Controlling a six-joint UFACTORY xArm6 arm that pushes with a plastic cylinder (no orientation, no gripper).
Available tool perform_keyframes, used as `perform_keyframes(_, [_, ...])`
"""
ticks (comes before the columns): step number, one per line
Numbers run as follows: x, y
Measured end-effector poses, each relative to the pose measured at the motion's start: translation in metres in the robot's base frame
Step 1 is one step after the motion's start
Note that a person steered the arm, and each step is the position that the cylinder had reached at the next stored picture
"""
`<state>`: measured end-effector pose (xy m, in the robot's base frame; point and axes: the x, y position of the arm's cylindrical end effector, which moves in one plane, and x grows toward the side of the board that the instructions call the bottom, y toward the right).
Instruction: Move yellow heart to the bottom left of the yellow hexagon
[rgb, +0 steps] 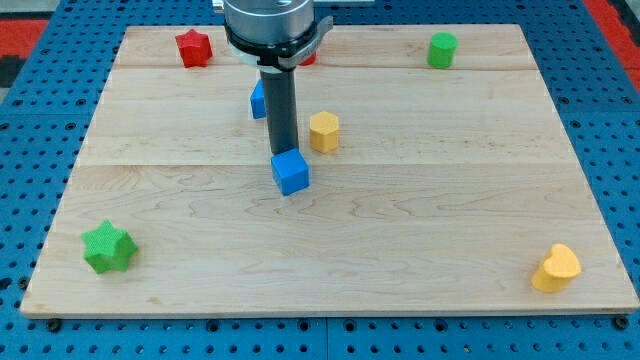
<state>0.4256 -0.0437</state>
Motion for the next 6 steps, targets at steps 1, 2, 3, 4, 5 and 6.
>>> perform_keyframes(1, [0.000,0.000])
perform_keyframes(2, [0.000,0.000])
perform_keyframes(3, [0.000,-0.012])
perform_keyframes(4, [0.000,-0.017])
perform_keyframes(5, [0.000,-0.018])
perform_keyframes(6, [0.000,-0.031])
